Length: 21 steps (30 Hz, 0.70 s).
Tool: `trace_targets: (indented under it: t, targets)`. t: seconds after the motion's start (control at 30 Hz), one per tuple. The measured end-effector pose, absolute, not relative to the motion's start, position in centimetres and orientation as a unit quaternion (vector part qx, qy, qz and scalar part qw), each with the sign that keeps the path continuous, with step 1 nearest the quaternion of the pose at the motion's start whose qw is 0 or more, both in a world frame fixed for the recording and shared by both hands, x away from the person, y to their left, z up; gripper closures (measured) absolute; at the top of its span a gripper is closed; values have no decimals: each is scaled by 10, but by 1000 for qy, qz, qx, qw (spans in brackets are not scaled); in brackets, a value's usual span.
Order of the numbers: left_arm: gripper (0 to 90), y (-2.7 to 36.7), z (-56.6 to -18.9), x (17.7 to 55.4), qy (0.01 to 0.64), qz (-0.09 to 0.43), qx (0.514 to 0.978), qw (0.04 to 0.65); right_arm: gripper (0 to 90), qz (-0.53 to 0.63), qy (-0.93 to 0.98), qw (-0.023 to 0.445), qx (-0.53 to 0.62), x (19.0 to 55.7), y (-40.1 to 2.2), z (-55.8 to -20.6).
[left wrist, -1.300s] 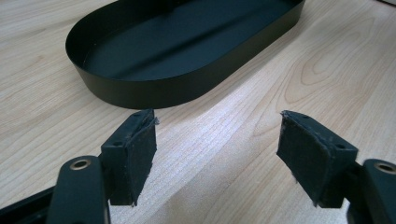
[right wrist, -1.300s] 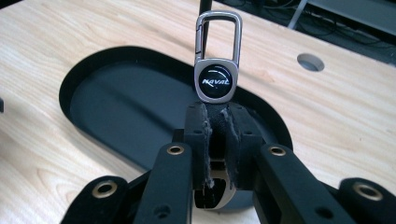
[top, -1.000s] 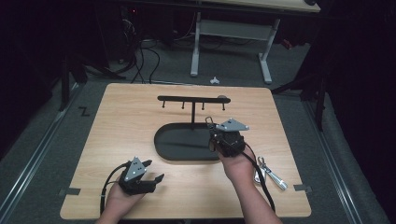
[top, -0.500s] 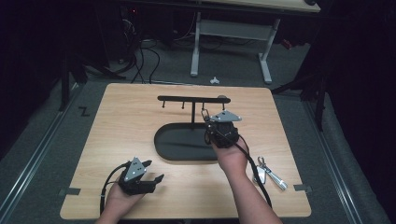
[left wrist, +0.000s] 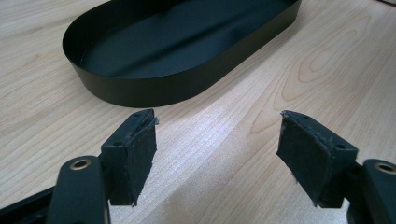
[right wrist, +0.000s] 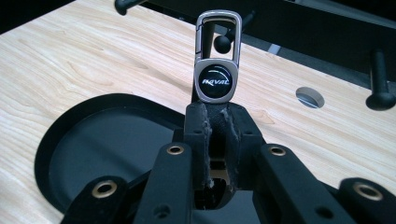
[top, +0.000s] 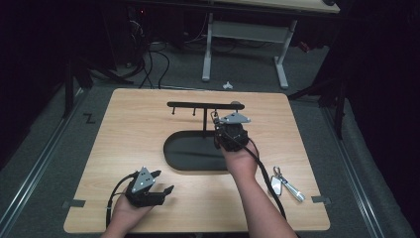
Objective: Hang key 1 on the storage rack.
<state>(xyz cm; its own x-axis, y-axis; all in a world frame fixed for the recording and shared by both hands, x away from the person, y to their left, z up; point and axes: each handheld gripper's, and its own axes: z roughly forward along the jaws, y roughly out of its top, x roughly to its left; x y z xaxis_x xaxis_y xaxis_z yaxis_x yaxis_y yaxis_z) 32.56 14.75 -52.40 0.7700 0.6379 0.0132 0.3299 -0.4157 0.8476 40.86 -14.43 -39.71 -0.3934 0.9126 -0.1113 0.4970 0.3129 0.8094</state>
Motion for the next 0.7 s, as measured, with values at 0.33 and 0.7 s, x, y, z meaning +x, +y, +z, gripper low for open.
trace_targets:
  t: [0.33,0.7]
  targets:
    - [284,147,-525,326,293,169,825,454,805,348,748,293,483,420,-143,-400]
    - [284,146,-525,326,292,168,826,452,803,337,748,297,489,434,-140,-406]
